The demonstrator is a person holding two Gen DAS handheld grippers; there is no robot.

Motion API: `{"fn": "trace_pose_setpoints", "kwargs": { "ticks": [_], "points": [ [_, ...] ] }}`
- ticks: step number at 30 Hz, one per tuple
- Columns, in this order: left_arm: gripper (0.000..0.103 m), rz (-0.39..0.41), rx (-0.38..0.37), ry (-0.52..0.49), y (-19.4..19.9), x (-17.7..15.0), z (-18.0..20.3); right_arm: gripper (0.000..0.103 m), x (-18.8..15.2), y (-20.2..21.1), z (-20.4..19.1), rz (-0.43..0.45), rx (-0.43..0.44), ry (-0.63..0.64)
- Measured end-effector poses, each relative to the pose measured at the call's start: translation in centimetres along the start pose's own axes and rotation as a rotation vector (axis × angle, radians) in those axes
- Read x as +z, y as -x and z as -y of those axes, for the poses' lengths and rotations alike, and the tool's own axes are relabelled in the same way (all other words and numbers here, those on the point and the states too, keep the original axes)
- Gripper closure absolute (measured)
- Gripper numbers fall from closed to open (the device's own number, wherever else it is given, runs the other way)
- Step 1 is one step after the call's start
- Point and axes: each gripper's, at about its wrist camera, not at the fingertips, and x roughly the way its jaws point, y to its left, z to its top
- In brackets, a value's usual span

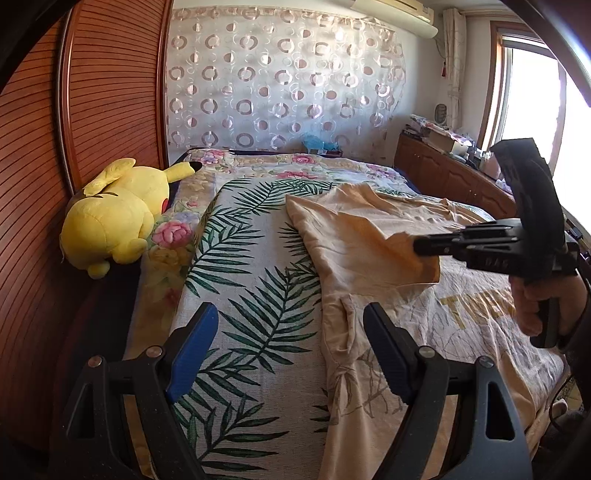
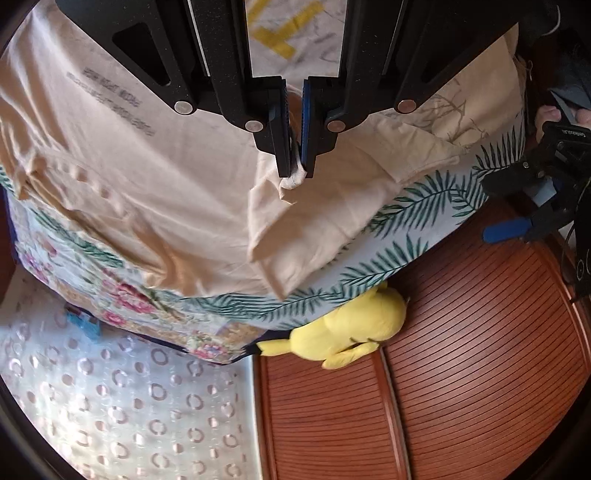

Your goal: Fold small clothes

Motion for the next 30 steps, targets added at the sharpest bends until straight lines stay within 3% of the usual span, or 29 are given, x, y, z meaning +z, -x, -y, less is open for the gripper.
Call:
{"fn": "trace_pose_setpoints", "kwargs": {
  "ticks": [6,9,10,13,18,21,25,30],
  "points": [
    [0.021,-0.01,-0.023,-0.017,-0.4,0.1,1.3,0.098,-1.5,0.8,2.1,0.011,-0.106,-0.025],
    [0.021,-0.016,-0.033,-0.027,-0.7,0.1,2.0,0.096,-2.2,1.6,2.1,0.013,-0.118,-0.042],
    [0.021,-0.018,-0.04,-0.028,-0.7,0.1,2.3,0.09,-2.5,1.8,2.4,0.009,-0.131,-0.044],
    [0.021,-0.028,-0.054,-0.038,-1.1,0.2,3.0,0.052,-3.3,2.9,2.2,-0.005,-0.174,-0.03],
    [0.021,-0.031,-0.09,-0.068,-1.2,0.4,4.6,0.051,-4.9,4.9,2.4,-0.011,-0.211,-0.031],
    [0.032,-0.041,-0.121,-0.096,-1.5,0.5,5.4,0.051,-6.9,7.1,2.3,-0.008,-0.225,-0.049],
    [0.054,-0.077,-0.153,-0.118,-2.5,0.7,6.4,0.051,-9.9,9.2,2.7,-0.011,-0.244,-0.091],
    [0.06,-0.119,-0.143,-0.137,-4.0,0.9,7.1,0.051,-11.7,11.6,2.7,-0.026,-0.28,-0.131]
  ]
}}
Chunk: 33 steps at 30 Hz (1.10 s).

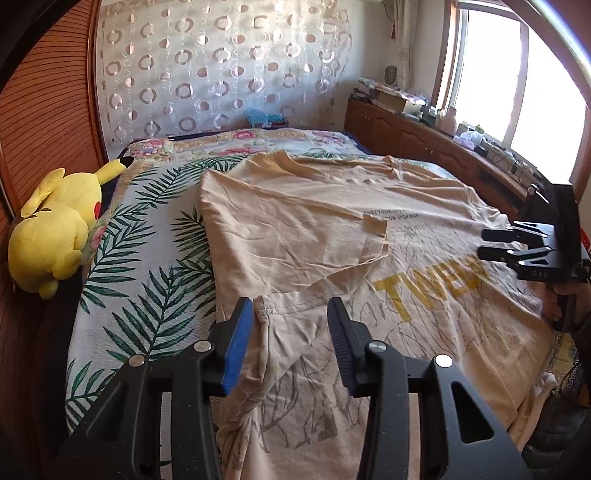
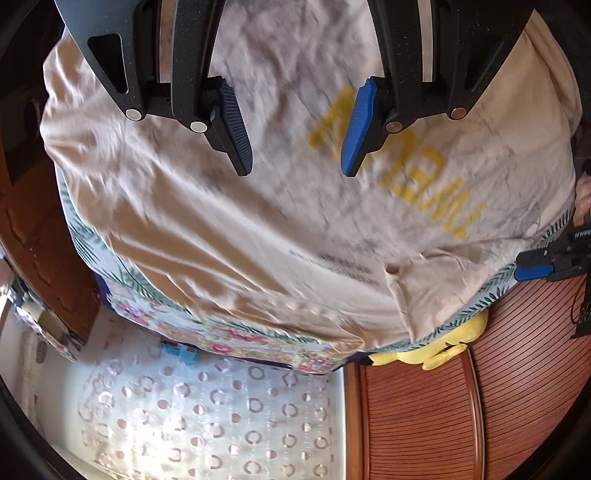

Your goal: Fold small clothes

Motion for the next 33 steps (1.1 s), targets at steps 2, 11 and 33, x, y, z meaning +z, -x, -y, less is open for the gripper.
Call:
{"fn": "trace_pose_setpoints", "kwargs": {
  "ticks": [2,11,33],
  "points": [
    [0.06,-0.017,0.005,0.007,-0.6,0.2,-0.1,0.051,-0.8,0.5,0.0,-0.004,-0.017,-0.004],
    [0.068,-0.071,0.011,0.03,-2.3,0.6,-0.7,0.05,-1.5,1.1,0.4,-0.019,-0.022,-0.048],
    [0.093,-0.043,-0.092,-0.088,1.3,-1.0,4.1,0.046,-1.6,1.2,1.9,-0.019,-0.012,-0.059]
  ]
}}
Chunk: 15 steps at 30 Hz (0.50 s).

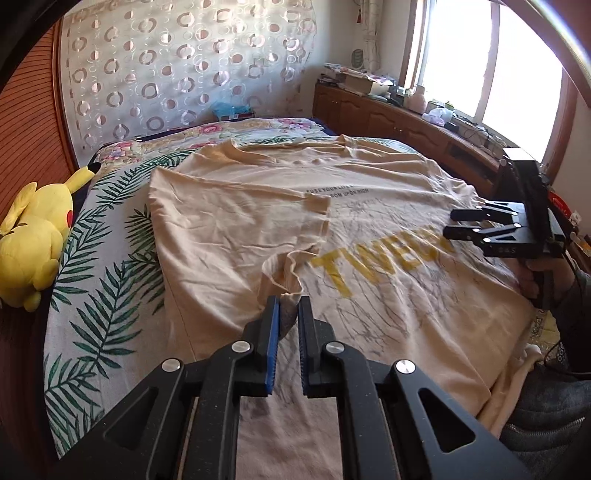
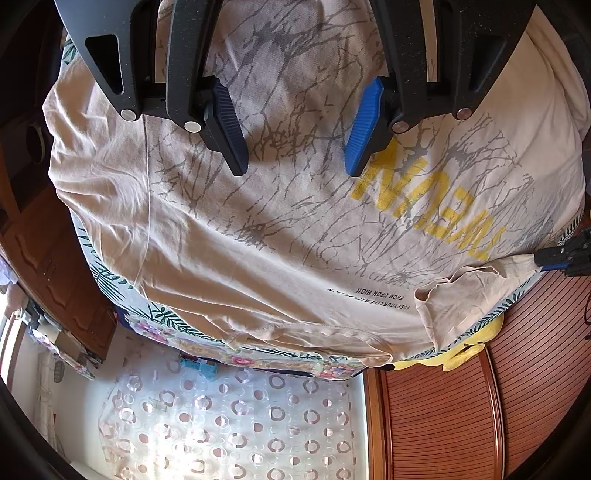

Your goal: Fold small clothes

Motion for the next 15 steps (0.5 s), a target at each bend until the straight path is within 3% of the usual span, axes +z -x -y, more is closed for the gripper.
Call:
{"fn": "trace_pose_setpoints", "kwargs": {
  "ticks": [3,6,8,10,14,15],
  "points": [
    [0.093,-0.003,0.005,-0.003,0.5,-0.6,0.2,0.046,0.0,0.0,0.0,0.0,0.0,0.0],
    [0.086,0.004,0.013,0.002,1.1,-1.1,0.1,0.046,0.0,0.0,0.0,0.0,0.0,-0.001],
    [0.08,0.023,0.012,0.012,1.6,-1.1,-0.1,0.045,0.0,0.0,0.0,0.0,0.0,-0.001],
    [0.065,0.05,0.013,0.023,2.1,-0.9,-0.3,0.045,-0.1,0.1,0.0,0.0,0.0,-0.001],
    [0.058,0.088,0.05,0.043,2.6,-0.3,-0.8,0.045,-0.1,0.1,0.1,-0.001,0.001,-0.001],
    [0.049,0.095,0.057,0.05,2.6,-0.1,-1.0,0.045,-0.1,0.1,0.1,-0.001,0.001,-0.001]
  ]
}}
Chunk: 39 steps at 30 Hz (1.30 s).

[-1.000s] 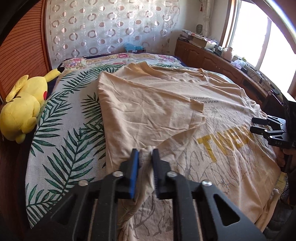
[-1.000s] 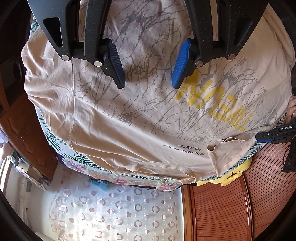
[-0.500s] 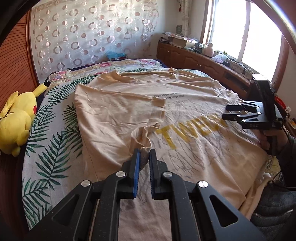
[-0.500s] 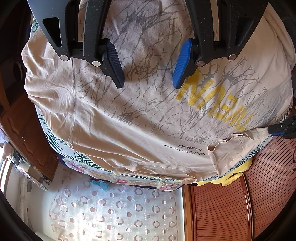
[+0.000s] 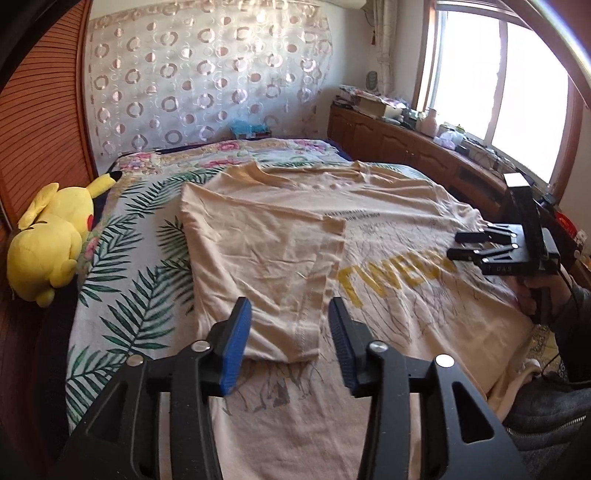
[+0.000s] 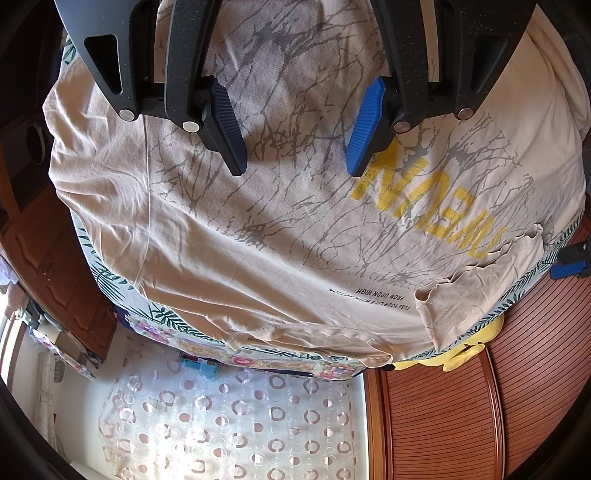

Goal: Fold small clothes
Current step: 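Move the right tool to the shirt's other side edge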

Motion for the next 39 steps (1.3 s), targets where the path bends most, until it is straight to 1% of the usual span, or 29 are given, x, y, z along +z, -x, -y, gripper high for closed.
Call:
{"fn": "trace_pose_setpoints", "kwargs": {
  "ticks": [1,3,5,8,15,18,21,23,26,27,28,30,32,35,39],
  "points": [
    [0.033,0.008,0.003,0.007,-0.1,0.2,-0.2,0.044,0.0,0.0,0.0,0.0,0.0,0.0],
    [0.017,0.02,0.006,0.022,-0.2,0.6,-0.4,0.044,0.0,0.0,0.0,0.0,0.001,0.0],
    [0.017,0.028,0.017,0.029,-0.4,1.0,-0.6,0.044,0.0,0.0,0.0,0.0,0.0,0.0],
    [0.017,0.031,0.056,0.032,-0.8,1.3,-0.5,0.043,0.0,0.1,0.0,0.0,0.0,-0.001],
    [0.017,0.025,0.049,0.035,-1.1,1.2,-0.1,0.042,-0.2,0.3,0.5,-0.001,0.002,-0.007],
    [0.017,0.022,0.044,0.033,-1.2,1.2,0.2,0.042,-0.3,1.2,1.0,0.021,-0.007,-0.01],
    [0.017,0.021,0.038,0.035,-1.2,1.1,0.3,0.042,-0.7,3.2,3.2,0.062,-0.033,-0.053],
    [0.017,0.021,0.036,0.03,-1.3,1.1,0.7,0.042,-1.3,4.7,5.2,0.09,-0.065,-0.091],
    [0.017,0.023,0.033,0.029,-1.4,0.9,1.0,0.042,-2.7,6.3,8.8,0.11,-0.136,-0.148],
    [0.017,0.023,0.03,0.031,-1.4,0.9,1.1,0.042,-3.2,6.6,10.2,0.11,-0.153,-0.176],
    [0.017,0.02,0.028,0.032,-1.6,0.9,1.2,0.042,-3.7,6.8,11.4,0.109,-0.202,-0.183],
    [0.017,0.016,0.029,0.03,-1.9,0.8,1.5,0.042,-4.6,7.3,13.6,0.102,-0.242,-0.222],
    [0.017,0.011,0.025,0.029,-2.1,0.7,1.7,0.042,-5.5,7.3,15.4,0.096,-0.25,-0.26],
    [0.017,0.006,0.021,0.024,-2.3,0.5,2.0,0.042,-6.5,6.9,17.2,0.079,-0.229,-0.314],
    [0.017,0.003,0.019,0.026,-2.4,0.4,2.2,0.042,-6.6,5.6,18.7,0.042,-0.208,-0.344]
  ]
}}
